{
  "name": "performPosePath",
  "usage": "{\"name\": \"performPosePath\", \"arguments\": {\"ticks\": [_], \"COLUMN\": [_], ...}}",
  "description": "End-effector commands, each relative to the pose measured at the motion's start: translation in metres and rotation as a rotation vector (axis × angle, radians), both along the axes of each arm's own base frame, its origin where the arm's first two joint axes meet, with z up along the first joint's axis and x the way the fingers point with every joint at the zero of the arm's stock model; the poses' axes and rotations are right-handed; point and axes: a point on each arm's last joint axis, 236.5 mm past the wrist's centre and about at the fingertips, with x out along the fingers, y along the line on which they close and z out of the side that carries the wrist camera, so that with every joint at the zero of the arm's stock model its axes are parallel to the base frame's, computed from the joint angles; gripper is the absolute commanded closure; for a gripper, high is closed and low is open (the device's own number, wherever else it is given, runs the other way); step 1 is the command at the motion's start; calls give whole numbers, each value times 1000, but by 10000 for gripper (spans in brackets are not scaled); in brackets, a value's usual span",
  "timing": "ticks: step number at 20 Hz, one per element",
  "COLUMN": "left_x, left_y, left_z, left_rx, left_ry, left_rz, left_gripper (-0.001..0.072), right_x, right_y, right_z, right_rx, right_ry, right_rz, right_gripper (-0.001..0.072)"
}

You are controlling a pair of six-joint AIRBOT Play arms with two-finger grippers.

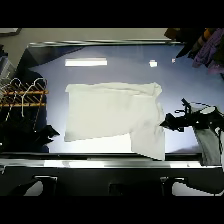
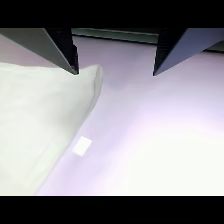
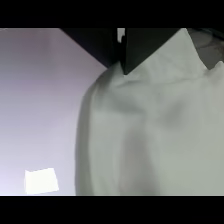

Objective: Fold the clothes and pants, and hang the long-sleeved shirts on hangers.

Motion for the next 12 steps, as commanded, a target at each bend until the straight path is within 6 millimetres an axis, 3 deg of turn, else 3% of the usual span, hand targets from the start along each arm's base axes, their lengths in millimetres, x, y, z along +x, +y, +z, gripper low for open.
{"name": "performPosePath", "arguments": {"ticks": [1,8,12], "left_x": [-8,10,8], "left_y": [-24,-35,-46], "left_z": [-13,-15,-32], "left_rx": [-65,-54,-72], "left_ry": [12,-40,10], "left_rz": [1,-5,-28], "left_gripper": [166,170,172], "right_x": [-2,-11,-13], "right_y": [3,8,9], "right_z": [7,12,13], "right_rx": [6,27,33], "right_ry": [-4,16,23], "right_rz": [9,35,41], "right_gripper": [679,679,679]}}
